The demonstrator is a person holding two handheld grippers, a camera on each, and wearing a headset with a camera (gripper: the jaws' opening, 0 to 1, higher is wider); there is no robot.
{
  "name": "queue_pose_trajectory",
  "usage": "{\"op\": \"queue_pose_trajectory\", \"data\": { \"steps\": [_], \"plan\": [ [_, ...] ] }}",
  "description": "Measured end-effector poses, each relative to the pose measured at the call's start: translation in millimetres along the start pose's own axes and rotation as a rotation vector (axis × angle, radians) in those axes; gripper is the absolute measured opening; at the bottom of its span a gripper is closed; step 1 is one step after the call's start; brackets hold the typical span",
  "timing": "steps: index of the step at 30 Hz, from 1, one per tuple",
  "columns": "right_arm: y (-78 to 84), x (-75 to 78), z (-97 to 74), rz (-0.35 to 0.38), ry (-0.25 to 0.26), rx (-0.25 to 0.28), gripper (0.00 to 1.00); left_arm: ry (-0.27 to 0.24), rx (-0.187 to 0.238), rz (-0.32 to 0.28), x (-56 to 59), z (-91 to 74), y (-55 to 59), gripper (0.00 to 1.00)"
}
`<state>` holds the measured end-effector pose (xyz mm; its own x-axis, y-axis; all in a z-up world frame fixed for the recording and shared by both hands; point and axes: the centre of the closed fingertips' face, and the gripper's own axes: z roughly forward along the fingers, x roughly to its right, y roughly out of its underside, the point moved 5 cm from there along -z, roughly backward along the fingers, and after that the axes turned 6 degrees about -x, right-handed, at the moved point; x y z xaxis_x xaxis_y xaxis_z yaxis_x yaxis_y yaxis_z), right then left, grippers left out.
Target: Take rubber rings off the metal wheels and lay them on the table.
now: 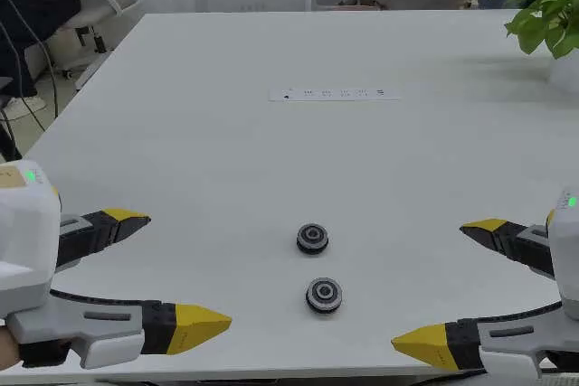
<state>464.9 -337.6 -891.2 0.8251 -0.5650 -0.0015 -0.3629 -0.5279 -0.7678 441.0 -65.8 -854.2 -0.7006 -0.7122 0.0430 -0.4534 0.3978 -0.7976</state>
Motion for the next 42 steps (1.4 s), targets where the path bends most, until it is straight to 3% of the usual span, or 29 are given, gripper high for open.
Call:
{"op": "queue_pose_trajectory", "data": {
  "steps": [23,42],
  "plan": [
    [3.1,-2.2,-0.1,0.003,-0.008,-0.009,0.99,-0.001,-0.004,-0.002,1.2,-0.8,1.7,0.92],
    [0.9,2.8,5.1,-0.015,-0.019,-0.023,0.98,-0.003,-0.005,-0.008,-4.7,1.8,0.8,0.92]
  ]
}}
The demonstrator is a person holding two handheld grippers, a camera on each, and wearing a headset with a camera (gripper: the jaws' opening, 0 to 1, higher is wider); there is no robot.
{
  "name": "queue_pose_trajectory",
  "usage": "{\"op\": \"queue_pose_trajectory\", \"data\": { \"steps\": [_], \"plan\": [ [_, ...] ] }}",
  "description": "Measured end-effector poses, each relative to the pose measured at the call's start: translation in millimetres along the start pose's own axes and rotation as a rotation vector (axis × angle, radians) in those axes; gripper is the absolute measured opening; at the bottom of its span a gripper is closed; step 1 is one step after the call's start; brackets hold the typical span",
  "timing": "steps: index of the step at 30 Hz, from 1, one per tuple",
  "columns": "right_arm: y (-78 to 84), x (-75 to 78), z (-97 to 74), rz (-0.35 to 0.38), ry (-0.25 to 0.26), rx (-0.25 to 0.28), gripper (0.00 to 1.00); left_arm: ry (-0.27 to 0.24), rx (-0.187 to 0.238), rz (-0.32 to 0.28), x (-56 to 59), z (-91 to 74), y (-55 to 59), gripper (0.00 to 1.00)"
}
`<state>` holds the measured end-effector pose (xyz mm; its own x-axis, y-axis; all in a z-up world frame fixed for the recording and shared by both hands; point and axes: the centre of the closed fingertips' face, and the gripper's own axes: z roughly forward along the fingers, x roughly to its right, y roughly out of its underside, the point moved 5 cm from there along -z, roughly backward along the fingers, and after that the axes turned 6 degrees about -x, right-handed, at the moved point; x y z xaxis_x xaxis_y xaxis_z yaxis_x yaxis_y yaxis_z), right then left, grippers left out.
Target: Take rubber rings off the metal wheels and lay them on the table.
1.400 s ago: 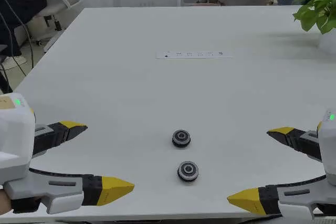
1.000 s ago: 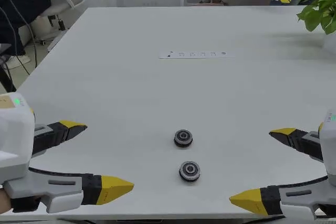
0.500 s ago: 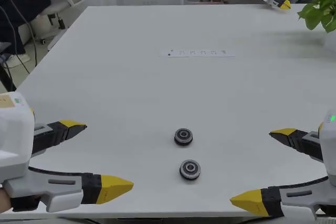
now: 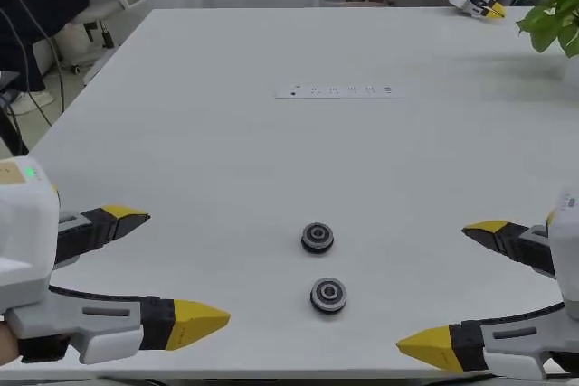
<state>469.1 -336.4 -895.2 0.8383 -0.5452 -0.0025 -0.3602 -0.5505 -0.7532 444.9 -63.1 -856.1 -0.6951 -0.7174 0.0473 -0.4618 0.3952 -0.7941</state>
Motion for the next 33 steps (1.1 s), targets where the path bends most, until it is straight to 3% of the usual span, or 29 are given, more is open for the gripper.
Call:
{"op": "queue_pose_trajectory", "data": {
  "steps": [33],
  "plan": [
    [-6.9,8.5,5.9,0.012,-0.017,0.016,0.95,0.015,-0.012,0.016,-9.3,9.7,-5.8,0.89]
  ]
}}
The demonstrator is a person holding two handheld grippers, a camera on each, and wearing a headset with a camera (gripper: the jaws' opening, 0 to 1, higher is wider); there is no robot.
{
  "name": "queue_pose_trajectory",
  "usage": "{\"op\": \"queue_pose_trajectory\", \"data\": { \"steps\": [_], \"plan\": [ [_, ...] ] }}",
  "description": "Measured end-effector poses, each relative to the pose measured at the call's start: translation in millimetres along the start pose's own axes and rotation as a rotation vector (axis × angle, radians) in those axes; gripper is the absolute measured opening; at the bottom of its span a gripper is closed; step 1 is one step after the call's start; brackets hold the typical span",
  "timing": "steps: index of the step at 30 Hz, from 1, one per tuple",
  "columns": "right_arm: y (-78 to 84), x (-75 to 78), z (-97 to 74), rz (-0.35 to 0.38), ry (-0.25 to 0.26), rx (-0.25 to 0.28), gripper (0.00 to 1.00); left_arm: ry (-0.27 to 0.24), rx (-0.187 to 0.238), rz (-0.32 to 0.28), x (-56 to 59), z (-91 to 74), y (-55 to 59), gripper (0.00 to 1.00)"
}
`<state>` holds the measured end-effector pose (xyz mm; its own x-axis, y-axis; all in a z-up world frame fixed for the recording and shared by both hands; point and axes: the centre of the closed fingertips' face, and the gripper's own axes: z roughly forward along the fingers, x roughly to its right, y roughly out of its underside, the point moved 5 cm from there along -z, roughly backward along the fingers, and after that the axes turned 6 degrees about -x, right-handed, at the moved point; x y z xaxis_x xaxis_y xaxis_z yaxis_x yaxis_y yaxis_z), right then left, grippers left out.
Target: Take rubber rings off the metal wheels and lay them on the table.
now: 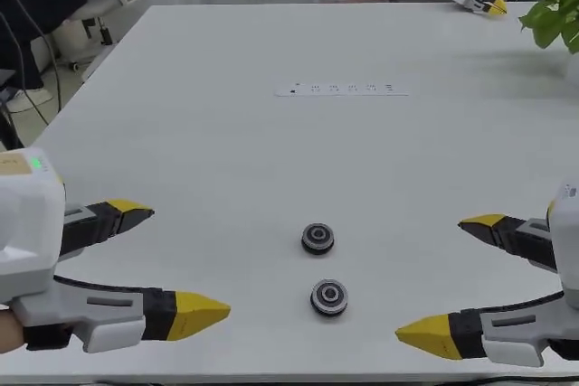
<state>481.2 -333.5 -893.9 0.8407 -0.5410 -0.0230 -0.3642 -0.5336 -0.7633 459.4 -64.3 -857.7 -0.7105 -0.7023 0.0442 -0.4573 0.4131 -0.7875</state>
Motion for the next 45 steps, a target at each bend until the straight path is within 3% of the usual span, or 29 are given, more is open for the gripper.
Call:
{"op": "queue_pose_trajectory", "data": {
  "steps": [15,20,34,37,45],
  "plan": [
    [-11.5,8.8,3.2,0.017,-0.019,0.031,0.91,0.012,-0.014,0.028,-8.3,12.5,-8.8,0.87],
    [-10.5,12.5,10.2,0.000,-0.017,0.016,0.90,0.016,-0.018,0.034,-10.5,17.6,-10.7,0.86],
    [-14.6,19.0,22.0,-0.009,-0.036,0.009,0.87,0.062,-0.029,0.054,-8.9,39.6,-18.9,0.83],
    [-17.3,20.9,24.5,0.022,-0.058,0.028,0.86,0.070,-0.036,0.065,-8.6,43.7,-20.1,0.83],
    [-19.2,23.8,33.3,0.025,-0.078,0.032,0.81,0.105,-0.041,0.075,-4.0,54.3,-21.8,0.79]
  ]
}}
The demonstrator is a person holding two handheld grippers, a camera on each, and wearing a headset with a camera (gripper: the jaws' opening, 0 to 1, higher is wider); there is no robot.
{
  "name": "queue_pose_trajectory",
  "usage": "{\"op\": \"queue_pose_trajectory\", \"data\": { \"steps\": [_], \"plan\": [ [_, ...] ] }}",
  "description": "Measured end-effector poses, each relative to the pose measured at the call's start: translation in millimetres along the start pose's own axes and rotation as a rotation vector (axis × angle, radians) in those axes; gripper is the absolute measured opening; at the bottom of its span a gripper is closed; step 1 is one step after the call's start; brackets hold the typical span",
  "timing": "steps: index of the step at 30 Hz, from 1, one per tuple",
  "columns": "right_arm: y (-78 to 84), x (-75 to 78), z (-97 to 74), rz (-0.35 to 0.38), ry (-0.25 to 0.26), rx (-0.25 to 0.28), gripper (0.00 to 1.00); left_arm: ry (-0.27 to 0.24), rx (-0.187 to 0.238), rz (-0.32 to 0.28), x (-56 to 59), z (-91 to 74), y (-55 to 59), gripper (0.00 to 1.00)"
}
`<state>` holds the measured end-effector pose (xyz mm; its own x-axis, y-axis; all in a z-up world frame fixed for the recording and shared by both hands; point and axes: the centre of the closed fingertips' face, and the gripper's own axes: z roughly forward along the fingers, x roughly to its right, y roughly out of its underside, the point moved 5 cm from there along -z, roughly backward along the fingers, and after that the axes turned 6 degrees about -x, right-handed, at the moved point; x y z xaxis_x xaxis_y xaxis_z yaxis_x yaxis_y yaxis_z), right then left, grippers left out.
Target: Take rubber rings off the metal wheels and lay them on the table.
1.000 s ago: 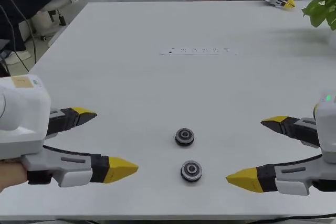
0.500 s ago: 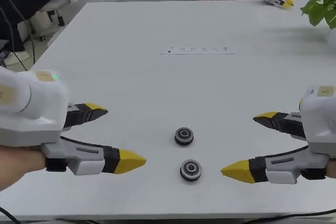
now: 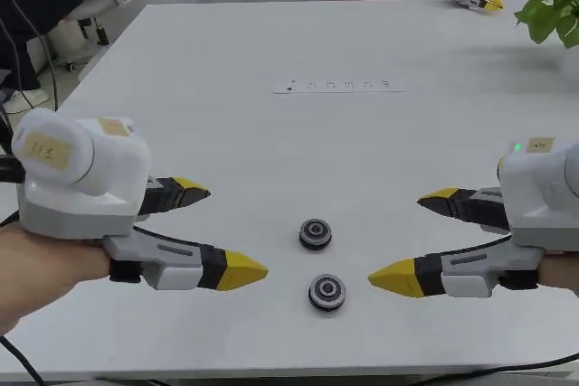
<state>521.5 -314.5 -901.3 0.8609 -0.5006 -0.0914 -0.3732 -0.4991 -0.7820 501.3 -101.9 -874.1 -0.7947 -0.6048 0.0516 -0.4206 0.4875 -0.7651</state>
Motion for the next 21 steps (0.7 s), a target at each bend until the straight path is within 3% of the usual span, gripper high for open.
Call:
{"op": "queue_pose_trajectory", "data": {
  "steps": [7,21],
  "plan": [
    [1.3,-0.8,10.0,-0.014,-0.029,-0.005,0.79,0.010,-0.020,0.048,1.3,10.8,-1.9,0.74],
    [2.1,-8.1,31.4,-0.070,-0.091,-0.018,0.74,0.057,-0.055,0.064,4.9,37.6,-2.2,0.70]
  ]
}}
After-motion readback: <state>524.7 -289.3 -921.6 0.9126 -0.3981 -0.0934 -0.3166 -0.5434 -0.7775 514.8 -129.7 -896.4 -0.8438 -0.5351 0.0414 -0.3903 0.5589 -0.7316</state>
